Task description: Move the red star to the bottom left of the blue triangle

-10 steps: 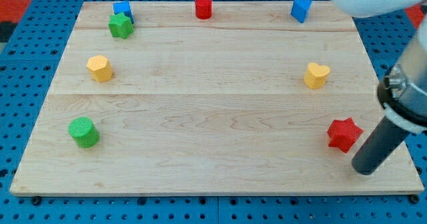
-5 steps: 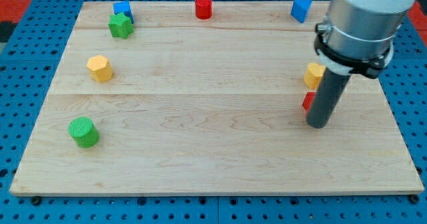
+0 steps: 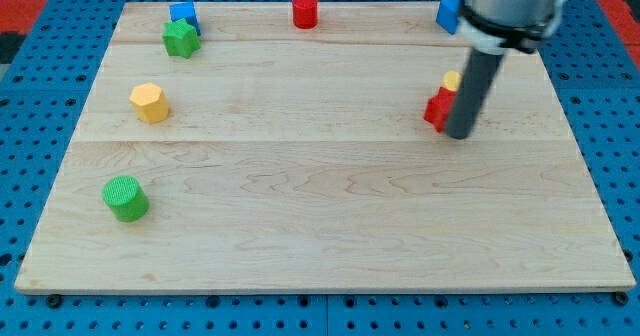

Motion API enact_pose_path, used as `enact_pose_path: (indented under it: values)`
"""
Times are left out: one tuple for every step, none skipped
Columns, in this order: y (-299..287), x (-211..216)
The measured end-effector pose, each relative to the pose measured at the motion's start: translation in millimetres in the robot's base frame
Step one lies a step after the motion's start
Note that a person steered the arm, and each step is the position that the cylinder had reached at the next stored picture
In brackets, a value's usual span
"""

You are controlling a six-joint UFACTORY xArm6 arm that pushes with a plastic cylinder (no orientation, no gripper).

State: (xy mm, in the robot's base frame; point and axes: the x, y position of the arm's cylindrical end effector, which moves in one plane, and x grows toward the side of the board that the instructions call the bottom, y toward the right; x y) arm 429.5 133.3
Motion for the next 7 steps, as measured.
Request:
enact_pose_path:
  values:
    - [-2.3, -20.8]
    - [-0.4, -36.8]
    - [6.9, -52.4]
    - [28.1, -66.4]
    - [55.3, -75.2]
    - [44.7, -89.7]
    - [-0.2, -100.2]
